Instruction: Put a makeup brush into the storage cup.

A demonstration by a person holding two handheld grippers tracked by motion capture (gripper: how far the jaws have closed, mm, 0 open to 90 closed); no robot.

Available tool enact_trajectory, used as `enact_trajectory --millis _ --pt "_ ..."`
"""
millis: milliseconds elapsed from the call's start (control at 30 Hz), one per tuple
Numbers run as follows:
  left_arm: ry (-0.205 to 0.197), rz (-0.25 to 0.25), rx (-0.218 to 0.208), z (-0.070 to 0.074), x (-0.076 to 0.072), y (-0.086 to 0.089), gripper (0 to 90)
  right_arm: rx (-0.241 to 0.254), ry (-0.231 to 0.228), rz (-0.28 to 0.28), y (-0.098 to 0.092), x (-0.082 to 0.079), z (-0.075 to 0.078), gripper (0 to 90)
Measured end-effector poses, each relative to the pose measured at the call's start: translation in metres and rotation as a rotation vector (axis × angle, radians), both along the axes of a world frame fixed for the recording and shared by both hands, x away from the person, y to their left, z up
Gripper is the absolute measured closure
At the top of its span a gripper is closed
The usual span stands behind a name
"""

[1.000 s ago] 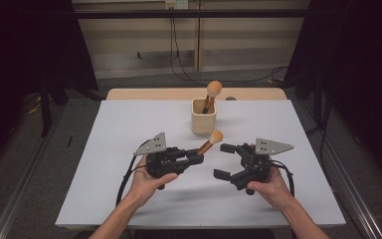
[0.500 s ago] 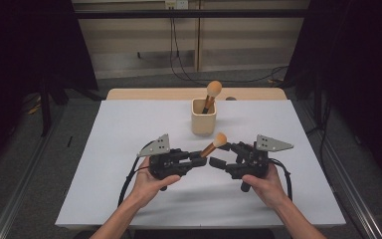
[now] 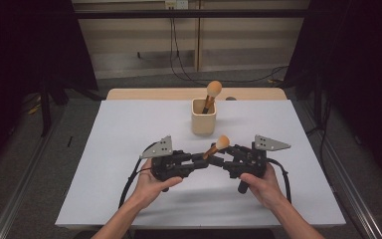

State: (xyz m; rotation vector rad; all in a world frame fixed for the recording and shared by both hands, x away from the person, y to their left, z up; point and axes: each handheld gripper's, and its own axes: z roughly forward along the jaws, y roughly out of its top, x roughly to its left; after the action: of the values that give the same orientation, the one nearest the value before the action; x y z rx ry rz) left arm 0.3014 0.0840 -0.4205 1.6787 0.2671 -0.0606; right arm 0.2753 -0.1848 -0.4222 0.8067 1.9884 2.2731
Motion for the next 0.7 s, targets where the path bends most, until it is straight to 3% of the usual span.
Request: enact_trajectory --millis 500,700 --pt "-0.005 -0.020 0.006 -0.0012 -0.0014 -0.0014 74.0 0.024 0.023 0.037 0.0027 0.0014 -0.0045 68.6" --pt "-0.009 -0.021 0.013 -0.0024 -0.0010 -0.0022 73.7 0.028 0.032 0.049 0.0018 0.0023 -0.0060 70.2"
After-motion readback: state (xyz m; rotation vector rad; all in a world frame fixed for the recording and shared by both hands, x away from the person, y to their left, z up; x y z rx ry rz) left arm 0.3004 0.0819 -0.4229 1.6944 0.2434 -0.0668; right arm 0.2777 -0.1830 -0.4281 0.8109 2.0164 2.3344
